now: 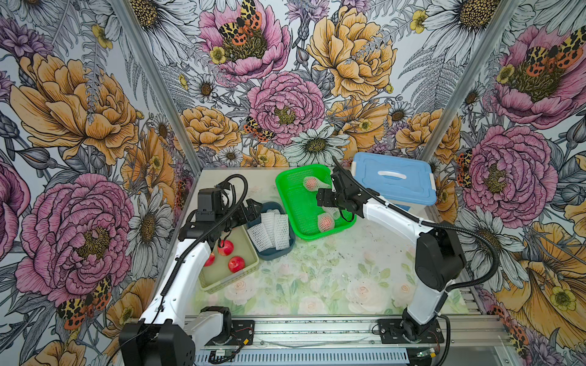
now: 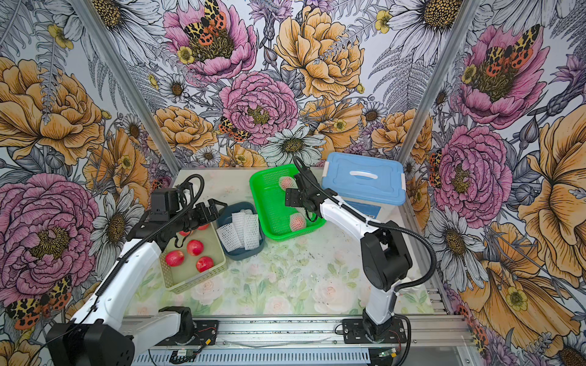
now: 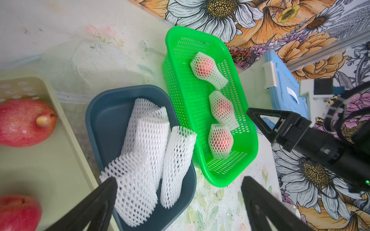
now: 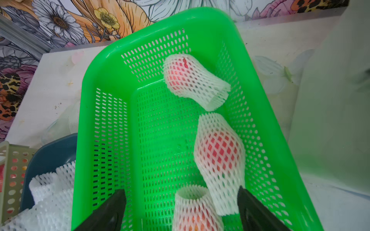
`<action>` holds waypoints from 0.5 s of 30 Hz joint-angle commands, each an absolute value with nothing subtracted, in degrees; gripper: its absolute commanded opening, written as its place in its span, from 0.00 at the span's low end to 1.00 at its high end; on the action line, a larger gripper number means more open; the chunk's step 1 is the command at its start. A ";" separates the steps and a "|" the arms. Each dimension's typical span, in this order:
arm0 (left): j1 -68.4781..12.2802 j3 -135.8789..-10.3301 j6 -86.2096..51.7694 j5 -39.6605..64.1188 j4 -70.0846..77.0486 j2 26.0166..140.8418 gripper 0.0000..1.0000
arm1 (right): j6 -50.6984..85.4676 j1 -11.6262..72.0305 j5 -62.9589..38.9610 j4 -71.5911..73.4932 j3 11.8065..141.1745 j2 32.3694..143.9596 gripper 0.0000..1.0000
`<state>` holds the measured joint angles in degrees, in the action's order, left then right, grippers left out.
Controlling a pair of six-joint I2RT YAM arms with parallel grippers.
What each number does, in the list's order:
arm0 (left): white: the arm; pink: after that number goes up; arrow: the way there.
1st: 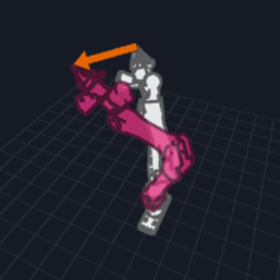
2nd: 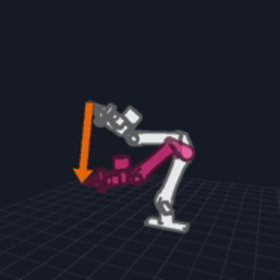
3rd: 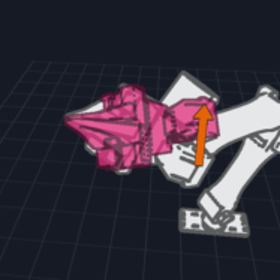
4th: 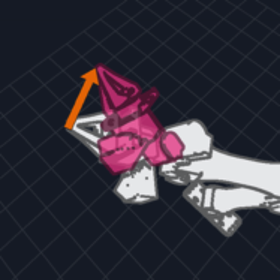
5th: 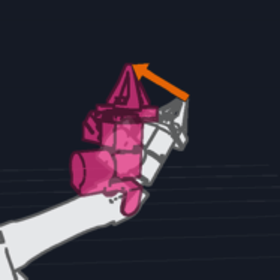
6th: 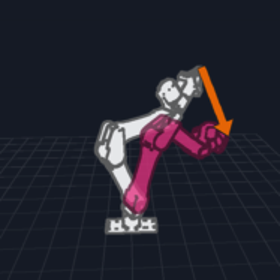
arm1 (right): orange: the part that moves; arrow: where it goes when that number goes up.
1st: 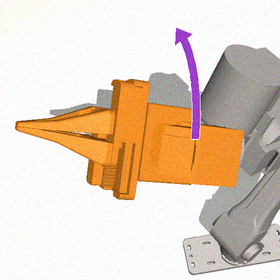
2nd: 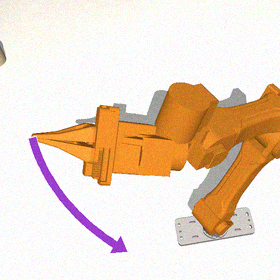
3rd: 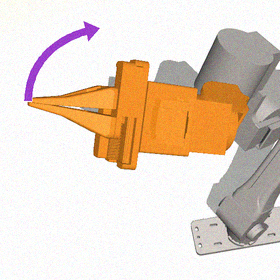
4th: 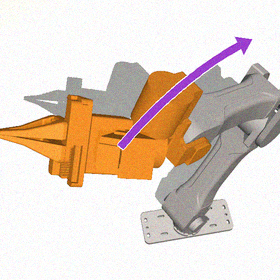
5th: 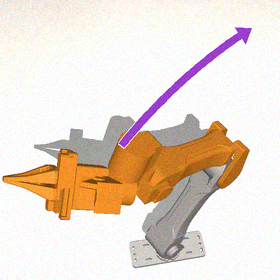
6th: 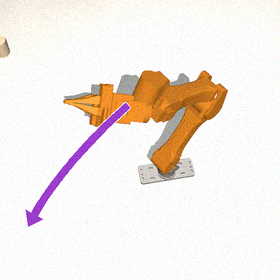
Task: Remove foam nets from apples
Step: Pick up the apple from the basket.
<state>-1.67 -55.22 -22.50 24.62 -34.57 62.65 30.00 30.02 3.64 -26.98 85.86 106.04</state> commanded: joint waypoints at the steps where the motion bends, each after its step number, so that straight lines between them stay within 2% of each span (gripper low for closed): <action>1: -0.07 -53.61 -21.08 28.86 -37.12 60.76 0.99 | 28.70 29.71 4.85 -36.59 91.81 111.26 0.85; 7: 1.01 -51.37 -20.65 33.58 -37.35 57.83 0.99 | 27.51 29.71 13.25 -40.25 95.50 114.18 0.84; 15: 0.92 -50.82 -20.57 34.36 -37.27 55.79 0.99 | 25.58 29.00 12.48 -42.36 98.60 119.20 0.85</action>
<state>0.62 -51.72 -22.02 32.56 -37.28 56.88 26.87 29.26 11.00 -40.42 96.82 116.90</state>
